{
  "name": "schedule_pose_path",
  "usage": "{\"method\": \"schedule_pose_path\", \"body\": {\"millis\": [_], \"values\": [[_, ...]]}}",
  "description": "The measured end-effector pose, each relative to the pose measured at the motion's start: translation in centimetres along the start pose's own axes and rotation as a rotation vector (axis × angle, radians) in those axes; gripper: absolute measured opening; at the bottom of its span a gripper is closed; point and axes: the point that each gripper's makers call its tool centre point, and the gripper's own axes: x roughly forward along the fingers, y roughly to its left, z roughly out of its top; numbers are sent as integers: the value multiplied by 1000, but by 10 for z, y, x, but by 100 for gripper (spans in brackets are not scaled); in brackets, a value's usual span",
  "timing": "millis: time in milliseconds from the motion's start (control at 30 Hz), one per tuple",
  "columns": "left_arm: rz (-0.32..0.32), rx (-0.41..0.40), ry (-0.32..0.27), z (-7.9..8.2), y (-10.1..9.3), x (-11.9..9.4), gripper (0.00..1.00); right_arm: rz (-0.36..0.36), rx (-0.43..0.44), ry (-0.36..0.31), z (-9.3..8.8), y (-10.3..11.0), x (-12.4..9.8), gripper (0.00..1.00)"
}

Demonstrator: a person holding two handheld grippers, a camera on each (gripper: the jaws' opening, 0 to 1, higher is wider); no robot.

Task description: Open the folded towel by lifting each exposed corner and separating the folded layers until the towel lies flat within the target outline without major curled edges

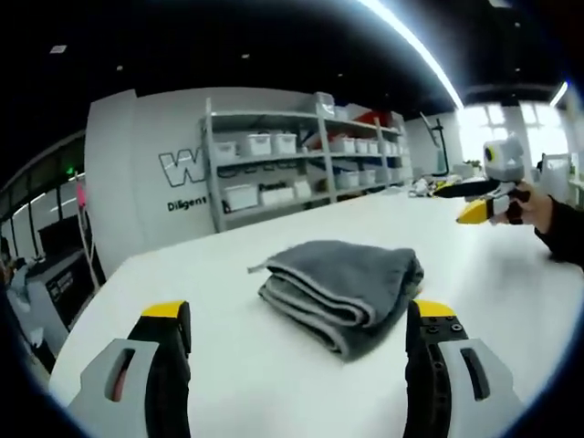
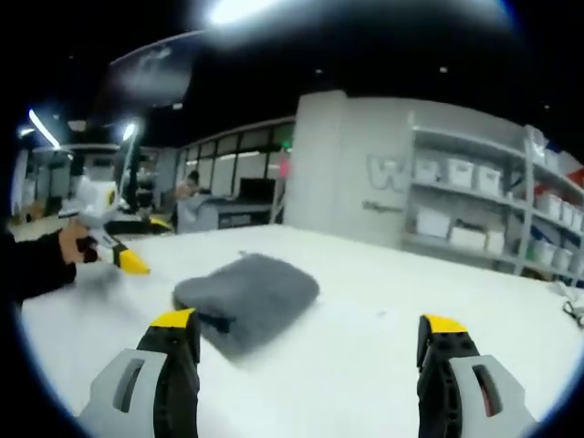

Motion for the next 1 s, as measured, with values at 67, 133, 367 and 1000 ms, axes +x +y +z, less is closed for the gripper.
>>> {"method": "schedule_pose_path", "body": {"millis": [67, 133, 367, 1000], "values": [[-3, 0, 4, -2, -1, 3, 94, 2, -17, 10, -5, 6, 7, 100], [-4, -4, 10, -4, -3, 6, 93, 14, -11, 14, -6, 11, 11, 100], [18, 18, 58, -22, -15, 19, 85, 35, -10, 9, -18, 36, 31, 96], [0, -42, 102, -39, -27, 24, 72, 56, 46, 19, -35, 40, 45, 70]]}}
